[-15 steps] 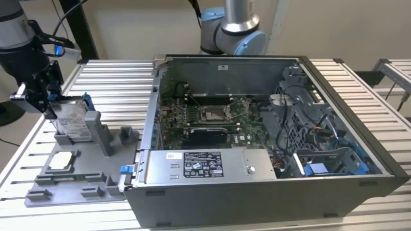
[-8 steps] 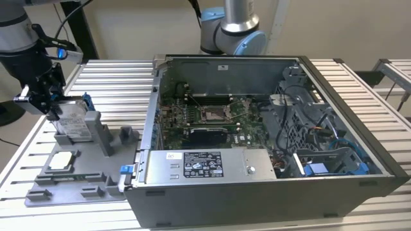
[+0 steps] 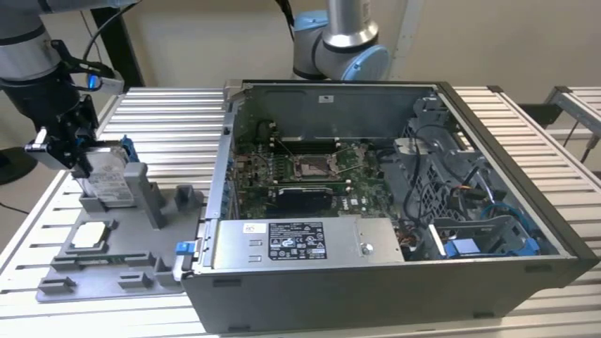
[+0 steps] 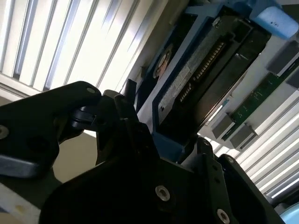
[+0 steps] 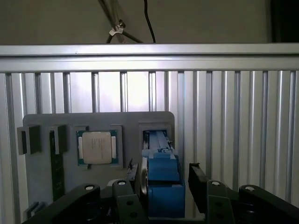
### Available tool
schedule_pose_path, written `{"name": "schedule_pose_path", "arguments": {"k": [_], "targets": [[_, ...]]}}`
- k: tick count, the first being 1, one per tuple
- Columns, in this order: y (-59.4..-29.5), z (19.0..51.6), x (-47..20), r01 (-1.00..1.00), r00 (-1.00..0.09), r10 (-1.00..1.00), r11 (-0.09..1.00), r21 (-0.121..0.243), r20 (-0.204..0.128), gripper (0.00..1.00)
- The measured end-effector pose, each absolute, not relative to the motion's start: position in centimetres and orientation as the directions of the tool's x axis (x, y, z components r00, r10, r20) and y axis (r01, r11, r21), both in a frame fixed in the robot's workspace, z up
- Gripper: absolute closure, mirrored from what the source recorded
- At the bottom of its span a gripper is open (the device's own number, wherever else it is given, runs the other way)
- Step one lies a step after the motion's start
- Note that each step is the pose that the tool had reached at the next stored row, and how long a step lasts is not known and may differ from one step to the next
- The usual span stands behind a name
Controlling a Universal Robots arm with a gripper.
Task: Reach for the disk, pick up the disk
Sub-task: 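Pick up the disk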
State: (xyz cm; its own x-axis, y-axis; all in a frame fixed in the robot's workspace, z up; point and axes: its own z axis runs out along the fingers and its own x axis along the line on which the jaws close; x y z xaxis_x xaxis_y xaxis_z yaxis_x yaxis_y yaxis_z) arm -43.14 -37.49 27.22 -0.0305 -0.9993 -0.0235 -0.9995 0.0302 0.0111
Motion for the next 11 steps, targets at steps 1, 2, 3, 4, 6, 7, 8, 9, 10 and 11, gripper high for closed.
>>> {"name": "schedule_pose_path", "arguments": {"k": [1,2,3,4,6,7,8,9,10,11], "targets": [[-37.46,27.14,-43.14,-0.999,-0.031,-0.999,0.030,0.011,-0.023,0.00],[-37.46,27.09,-43.12,-0.999,-0.030,-0.999,0.030,0.011,-0.023,0.00],[-37.45,27.07,-43.12,-0.999,-0.030,-0.999,0.030,0.011,-0.023,0.00],[-37.45,27.04,-43.12,-0.999,-0.030,-0.999,0.030,0.011,-0.023,0.00],[-37.45,27.00,-43.12,-0.999,-0.030,-0.999,0.030,0.011,-0.023,0.00],[-37.45,26.99,-43.12,-0.999,-0.030,-0.999,0.030,0.011,-0.023,0.00],[-37.45,26.99,-43.12,-0.999,-0.031,-0.999,0.030,0.011,-0.023,0.00],[-37.45,26.98,-43.12,-0.999,-0.030,-0.999,0.030,0.011,-0.023,0.00],[-37.45,26.98,-43.12,-0.999,-0.030,-0.999,0.030,0.011,-0.023,0.00],[-37.45,26.97,-43.12,-0.999,-0.031,-0.999,0.030,0.011,-0.023,0.00]]}}
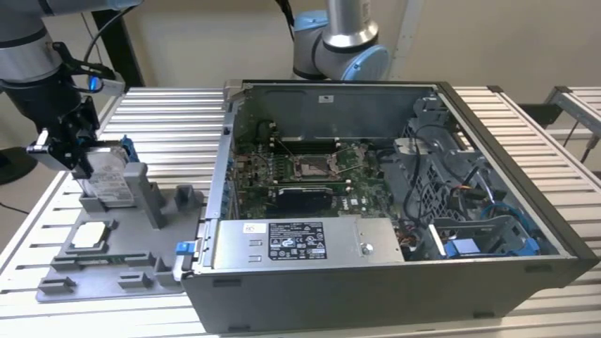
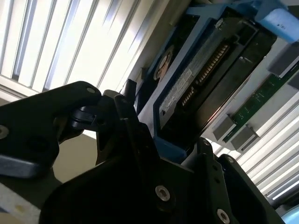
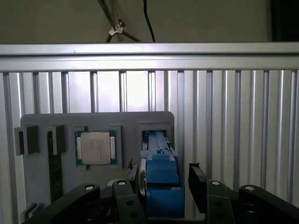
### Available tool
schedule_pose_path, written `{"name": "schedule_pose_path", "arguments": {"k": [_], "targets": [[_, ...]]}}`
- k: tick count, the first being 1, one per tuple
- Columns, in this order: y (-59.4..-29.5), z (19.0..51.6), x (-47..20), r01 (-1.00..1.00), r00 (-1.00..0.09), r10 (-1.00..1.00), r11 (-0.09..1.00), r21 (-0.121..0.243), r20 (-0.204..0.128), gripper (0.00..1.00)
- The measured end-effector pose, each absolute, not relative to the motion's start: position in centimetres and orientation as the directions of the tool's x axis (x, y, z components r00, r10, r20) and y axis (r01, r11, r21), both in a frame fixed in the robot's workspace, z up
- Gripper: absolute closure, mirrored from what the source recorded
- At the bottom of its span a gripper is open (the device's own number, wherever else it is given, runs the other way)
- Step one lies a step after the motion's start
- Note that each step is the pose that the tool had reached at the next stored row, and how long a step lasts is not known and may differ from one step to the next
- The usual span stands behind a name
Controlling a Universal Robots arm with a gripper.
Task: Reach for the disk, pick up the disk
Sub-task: 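Pick up the disk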
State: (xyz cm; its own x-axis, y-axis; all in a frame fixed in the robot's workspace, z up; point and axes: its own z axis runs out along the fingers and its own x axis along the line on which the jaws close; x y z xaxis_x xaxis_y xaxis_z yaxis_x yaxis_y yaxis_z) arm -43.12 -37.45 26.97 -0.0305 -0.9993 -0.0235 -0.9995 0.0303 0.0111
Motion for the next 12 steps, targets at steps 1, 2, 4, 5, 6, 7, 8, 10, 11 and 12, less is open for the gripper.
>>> {"name": "schedule_pose_path", "arguments": {"k": [1,2,4,5,6,7,8,10,11,12], "targets": [[-37.45,26.97,-43.12,-0.999,-0.030,-0.999,0.030,0.011,-0.023,0.00],[-37.45,26.97,-43.12,-0.999,-0.030,-0.999,0.030,0.011,-0.023,0.00],[-37.45,26.96,-43.12,-0.999,-0.031,-0.999,0.030,0.011,-0.023,0.00],[-37.45,26.96,-43.12,-0.999,-0.031,-0.999,0.030,0.011,-0.023,0.00],[-37.45,26.96,-43.12,-0.999,-0.031,-0.999,0.030,0.011,-0.023,0.00],[-37.45,26.95,-43.12,-0.999,-0.030,-0.999,0.030,0.011,-0.023,0.00],[-37.45,26.95,-43.12,-0.999,-0.030,-0.999,0.030,0.011,-0.023,1.00],[-37.45,26.94,-43.12,-0.999,-0.030,-0.999,0.030,0.011,-0.023,1.00],[-37.45,26.93,-43.12,-0.999,-0.031,-0.999,0.030,0.011,-0.024,1.00],[-37.45,26.93,-43.12,-0.999,-0.031,-0.999,0.030,0.011,-0.024,1.00]]}}
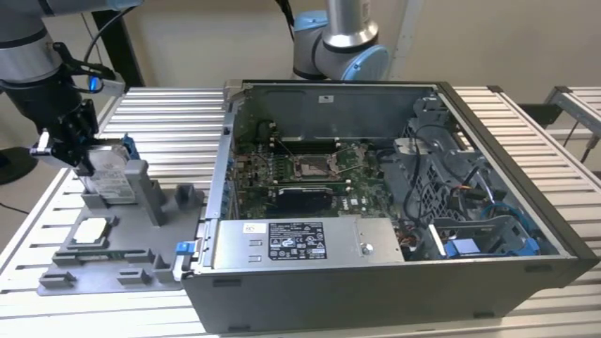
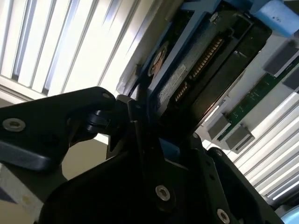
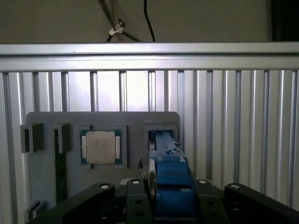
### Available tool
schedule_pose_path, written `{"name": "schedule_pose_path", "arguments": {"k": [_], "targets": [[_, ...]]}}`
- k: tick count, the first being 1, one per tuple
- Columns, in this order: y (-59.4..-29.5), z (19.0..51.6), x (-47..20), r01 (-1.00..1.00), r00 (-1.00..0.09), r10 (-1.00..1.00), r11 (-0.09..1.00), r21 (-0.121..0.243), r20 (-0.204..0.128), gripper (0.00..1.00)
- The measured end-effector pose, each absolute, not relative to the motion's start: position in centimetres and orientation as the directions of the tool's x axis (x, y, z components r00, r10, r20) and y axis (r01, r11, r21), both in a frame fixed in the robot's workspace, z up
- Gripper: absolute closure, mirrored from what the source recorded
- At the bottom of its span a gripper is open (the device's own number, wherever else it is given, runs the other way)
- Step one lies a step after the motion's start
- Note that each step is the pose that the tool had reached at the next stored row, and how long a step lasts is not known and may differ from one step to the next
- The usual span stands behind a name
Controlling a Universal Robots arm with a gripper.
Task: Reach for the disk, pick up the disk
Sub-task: 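Pick up the disk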
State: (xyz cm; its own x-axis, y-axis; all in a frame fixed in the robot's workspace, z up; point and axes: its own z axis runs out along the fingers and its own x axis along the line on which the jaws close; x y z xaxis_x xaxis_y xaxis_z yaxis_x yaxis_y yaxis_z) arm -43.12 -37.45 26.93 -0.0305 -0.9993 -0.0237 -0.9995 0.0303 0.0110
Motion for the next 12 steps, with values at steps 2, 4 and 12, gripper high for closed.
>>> {"name": "schedule_pose_path", "arguments": {"k": [2,4,12], "targets": [[-37.45,26.93,-43.12,-0.999,-0.031,-0.999,0.030,0.011,-0.023,1.00],[-37.45,26.87,-43.12,-0.999,-0.031,-0.999,0.030,0.011,-0.023,1.00],[-37.45,26.87,-43.12,-0.999,-0.031,-0.999,0.030,0.011,-0.024,1.00]]}}
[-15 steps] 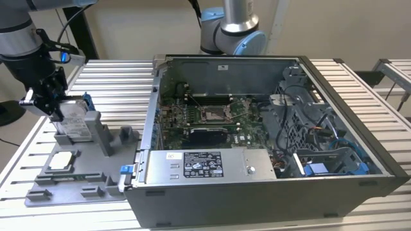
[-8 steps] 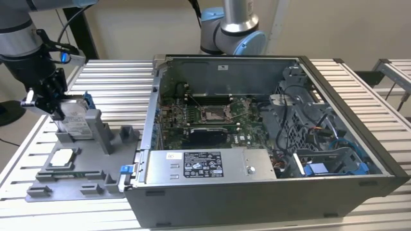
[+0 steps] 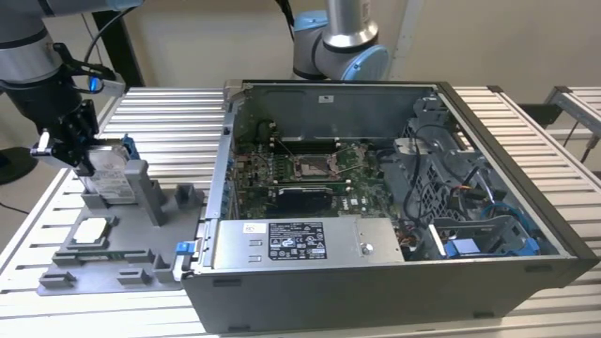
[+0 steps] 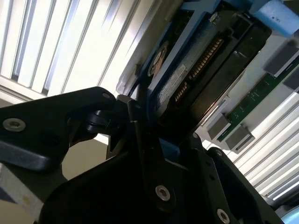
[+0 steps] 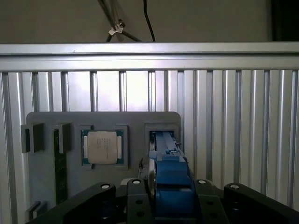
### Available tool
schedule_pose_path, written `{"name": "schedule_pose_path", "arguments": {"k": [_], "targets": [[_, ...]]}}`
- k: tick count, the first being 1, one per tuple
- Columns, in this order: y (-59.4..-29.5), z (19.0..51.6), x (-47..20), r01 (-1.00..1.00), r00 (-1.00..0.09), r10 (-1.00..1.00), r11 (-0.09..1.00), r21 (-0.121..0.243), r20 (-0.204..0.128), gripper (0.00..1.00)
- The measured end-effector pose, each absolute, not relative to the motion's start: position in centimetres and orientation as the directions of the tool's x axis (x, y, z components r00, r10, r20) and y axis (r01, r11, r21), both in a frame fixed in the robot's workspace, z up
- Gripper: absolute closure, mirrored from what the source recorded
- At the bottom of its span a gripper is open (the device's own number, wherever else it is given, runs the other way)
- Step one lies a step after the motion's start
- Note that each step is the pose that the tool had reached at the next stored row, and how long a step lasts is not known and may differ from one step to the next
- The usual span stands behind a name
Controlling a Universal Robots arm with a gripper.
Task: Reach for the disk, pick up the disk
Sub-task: 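Pick up the disk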
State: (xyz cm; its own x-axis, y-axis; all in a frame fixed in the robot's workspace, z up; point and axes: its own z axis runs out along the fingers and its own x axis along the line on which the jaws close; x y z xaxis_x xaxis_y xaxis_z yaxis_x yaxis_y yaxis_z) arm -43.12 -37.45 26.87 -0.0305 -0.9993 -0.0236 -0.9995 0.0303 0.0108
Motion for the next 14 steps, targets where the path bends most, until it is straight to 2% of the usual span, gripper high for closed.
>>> {"name": "schedule_pose_path", "arguments": {"k": [14], "targets": [[-37.4,28.3,-43.1,-0.999,-0.031,-0.999,0.030,0.011,-0.023,1.00]]}}
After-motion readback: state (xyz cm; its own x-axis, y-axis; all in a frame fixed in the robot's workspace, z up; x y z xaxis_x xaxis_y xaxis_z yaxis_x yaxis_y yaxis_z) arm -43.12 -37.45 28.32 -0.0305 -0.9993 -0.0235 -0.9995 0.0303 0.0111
